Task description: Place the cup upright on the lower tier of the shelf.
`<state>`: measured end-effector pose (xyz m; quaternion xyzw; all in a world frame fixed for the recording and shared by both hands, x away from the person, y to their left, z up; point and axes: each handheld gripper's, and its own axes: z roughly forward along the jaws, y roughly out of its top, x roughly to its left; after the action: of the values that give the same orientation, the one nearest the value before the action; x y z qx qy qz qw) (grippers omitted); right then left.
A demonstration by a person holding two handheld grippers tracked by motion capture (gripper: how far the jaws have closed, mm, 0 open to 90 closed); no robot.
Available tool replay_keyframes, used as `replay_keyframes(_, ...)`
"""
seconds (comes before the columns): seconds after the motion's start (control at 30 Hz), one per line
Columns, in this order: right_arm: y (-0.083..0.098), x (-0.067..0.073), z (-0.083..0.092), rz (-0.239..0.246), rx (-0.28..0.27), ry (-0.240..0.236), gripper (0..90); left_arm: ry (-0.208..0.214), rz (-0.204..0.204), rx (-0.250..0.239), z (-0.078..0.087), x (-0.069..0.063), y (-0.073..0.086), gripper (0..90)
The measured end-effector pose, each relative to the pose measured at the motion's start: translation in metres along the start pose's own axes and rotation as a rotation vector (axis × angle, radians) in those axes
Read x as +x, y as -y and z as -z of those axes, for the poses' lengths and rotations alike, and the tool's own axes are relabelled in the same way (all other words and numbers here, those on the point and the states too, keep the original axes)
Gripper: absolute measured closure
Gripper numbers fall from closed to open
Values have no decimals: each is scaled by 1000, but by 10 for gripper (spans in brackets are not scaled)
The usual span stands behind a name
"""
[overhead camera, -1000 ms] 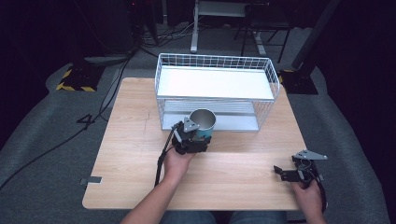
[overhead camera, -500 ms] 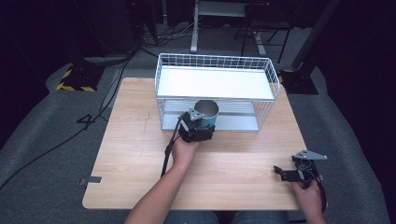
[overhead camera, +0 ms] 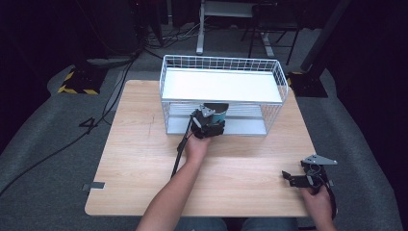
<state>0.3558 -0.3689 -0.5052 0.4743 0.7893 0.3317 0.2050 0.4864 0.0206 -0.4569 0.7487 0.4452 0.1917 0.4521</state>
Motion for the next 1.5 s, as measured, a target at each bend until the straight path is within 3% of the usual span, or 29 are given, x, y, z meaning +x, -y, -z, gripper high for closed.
replay_keyframes(0.3,0,0,0,4,-1,-7,46,-55,12,-8,-23,-1,-3,245)
replay_keyframes(0.37,0,0,0,8,-2,-9,46,-50,13,-2,-29,1,-3,245)
replay_keyframes(0.43,0,1,0,7,-1,-11,47,-79,24,3,-34,1,-3,245)
replay_keyframes(0.67,0,1,0,12,-1,-15,48,-109,24,11,-45,2,-6,245)
replay_keyframes(0.83,0,1,0,11,-1,-15,48,-111,49,18,-50,3,-3,245)
replay_keyframes(0.93,0,1,0,12,-1,-15,48,-108,33,40,-53,4,0,244)
replay_keyframes(1.0,0,1,0,12,-1,-15,48,-113,42,28,-54,3,1,244)
replay_keyframes(1.13,0,1,0,11,-1,-15,48,-110,20,43,-54,4,1,244)
replay_keyframes(1.37,0,1,0,11,0,-15,48,-113,-2,1,-55,4,7,241)
replay_keyframes(1.5,0,1,0,12,-1,-15,48,-110,-12,0,-55,4,8,236)
